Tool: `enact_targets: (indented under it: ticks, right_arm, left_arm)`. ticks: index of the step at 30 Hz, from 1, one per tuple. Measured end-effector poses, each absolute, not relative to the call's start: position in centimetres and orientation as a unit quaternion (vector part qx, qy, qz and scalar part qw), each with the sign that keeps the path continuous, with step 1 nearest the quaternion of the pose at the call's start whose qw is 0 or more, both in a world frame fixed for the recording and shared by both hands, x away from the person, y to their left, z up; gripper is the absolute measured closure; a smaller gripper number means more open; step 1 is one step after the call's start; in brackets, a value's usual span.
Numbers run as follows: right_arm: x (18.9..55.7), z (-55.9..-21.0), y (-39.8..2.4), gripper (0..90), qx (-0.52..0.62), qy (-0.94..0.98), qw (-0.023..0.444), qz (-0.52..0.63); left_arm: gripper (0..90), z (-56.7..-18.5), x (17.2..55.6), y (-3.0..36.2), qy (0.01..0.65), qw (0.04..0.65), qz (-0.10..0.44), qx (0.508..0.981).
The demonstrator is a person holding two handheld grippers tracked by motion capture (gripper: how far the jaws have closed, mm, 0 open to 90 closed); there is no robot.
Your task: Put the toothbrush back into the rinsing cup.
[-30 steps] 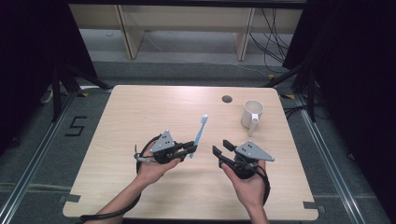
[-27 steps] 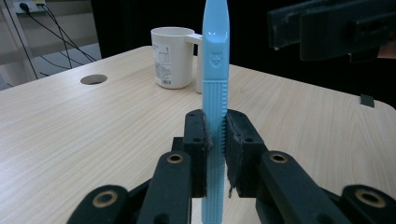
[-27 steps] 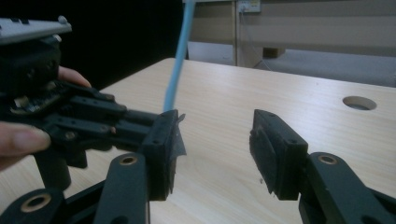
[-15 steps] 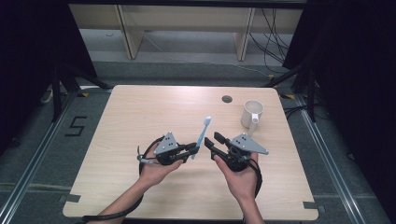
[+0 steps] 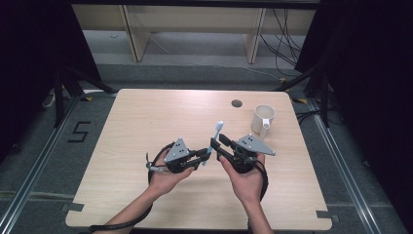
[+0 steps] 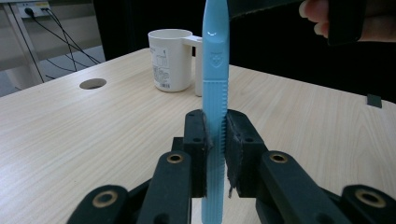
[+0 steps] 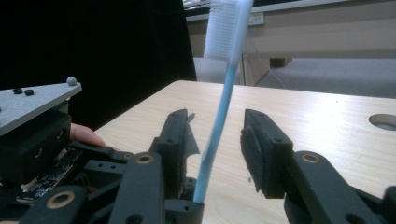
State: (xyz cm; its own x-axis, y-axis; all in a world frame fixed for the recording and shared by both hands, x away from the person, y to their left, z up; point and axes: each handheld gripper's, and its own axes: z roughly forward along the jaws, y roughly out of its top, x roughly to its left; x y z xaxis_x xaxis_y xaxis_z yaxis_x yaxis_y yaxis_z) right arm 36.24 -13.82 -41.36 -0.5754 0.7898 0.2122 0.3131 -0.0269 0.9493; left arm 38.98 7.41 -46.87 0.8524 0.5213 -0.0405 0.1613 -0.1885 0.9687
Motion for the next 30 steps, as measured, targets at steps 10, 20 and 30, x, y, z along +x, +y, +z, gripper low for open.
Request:
enact_targets:
  ticks: [10,20,30]
  right_arm:
    - [36.57,-41.63,-13.68,73.6,0.431,0.659,0.200,0.583]
    - [36.61,-41.61,-13.56,81.4,0.429,0.657,0.207,0.584]
    - [36.49,-41.55,-13.34,85.8,0.424,0.656,0.209,0.588]
  left_arm:
    - [78.6,-47.01,38.69,7.02,0.231,0.593,0.154,0.756]
    - [78.6,-46.93,38.68,6.78,0.230,0.596,0.153,0.754]
    - [78.4,-46.96,38.81,6.53,0.232,0.598,0.154,0.752]
